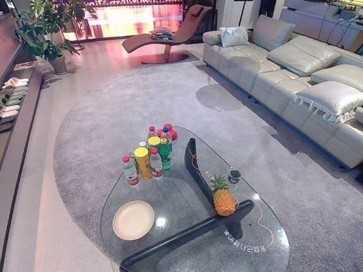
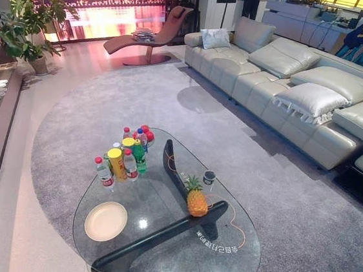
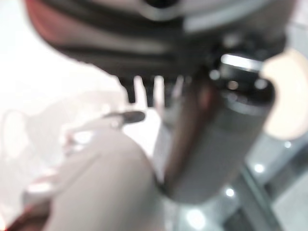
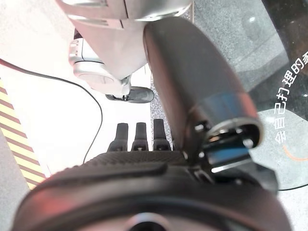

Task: Pick up the fruit to the plate

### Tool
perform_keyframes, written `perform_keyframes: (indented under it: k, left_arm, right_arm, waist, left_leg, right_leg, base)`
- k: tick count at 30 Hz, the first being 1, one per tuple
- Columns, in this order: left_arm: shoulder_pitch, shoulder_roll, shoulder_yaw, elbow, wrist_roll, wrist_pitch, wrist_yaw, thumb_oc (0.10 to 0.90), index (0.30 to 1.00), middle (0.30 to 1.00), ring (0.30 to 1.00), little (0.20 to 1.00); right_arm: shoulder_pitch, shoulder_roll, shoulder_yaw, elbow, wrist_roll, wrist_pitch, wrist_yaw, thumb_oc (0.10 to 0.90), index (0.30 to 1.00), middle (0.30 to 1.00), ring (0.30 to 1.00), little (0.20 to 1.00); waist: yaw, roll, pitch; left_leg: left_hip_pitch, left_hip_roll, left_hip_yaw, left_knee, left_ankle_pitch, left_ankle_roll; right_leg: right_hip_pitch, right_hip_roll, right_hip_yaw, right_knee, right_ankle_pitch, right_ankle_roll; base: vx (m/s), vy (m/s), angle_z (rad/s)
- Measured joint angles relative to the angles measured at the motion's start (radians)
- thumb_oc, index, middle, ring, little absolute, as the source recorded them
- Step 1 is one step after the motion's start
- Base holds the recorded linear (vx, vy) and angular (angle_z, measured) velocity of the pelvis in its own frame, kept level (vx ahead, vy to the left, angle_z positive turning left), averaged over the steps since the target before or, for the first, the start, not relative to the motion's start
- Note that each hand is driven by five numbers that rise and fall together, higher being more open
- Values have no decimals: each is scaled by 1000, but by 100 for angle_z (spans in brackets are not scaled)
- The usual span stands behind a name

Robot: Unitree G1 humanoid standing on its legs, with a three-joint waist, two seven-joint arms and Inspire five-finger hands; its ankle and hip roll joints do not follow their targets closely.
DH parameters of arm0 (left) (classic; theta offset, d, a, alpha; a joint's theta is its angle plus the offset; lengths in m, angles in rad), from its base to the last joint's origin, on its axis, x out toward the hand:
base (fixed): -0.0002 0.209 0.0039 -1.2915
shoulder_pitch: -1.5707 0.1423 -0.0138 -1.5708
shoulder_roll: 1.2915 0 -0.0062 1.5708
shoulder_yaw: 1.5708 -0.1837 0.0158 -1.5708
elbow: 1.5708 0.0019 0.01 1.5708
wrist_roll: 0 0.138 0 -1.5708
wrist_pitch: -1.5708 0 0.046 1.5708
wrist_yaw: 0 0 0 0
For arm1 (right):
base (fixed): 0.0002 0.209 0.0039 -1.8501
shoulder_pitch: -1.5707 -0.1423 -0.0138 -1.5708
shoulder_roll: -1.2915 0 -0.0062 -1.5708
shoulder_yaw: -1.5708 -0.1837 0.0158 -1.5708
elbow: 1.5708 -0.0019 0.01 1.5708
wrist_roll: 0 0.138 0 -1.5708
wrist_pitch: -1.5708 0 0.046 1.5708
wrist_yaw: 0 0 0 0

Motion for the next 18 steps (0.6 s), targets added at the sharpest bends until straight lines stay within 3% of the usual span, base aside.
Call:
perform_keyframes:
  k: [18]
  left_arm:
    - [-1,0,-6,1,1,-4,0,800,900,900,900,900]
  right_arm:
    - [0,0,0,0,0,-1,-14,800,900,900,900,900]
  waist:
    - [0,0,0]
  left_leg:
    - [-1,0,0,0,0,0]
  right_leg:
    - [0,0,0,0,0,0]
  base:
    - [0,0,0]
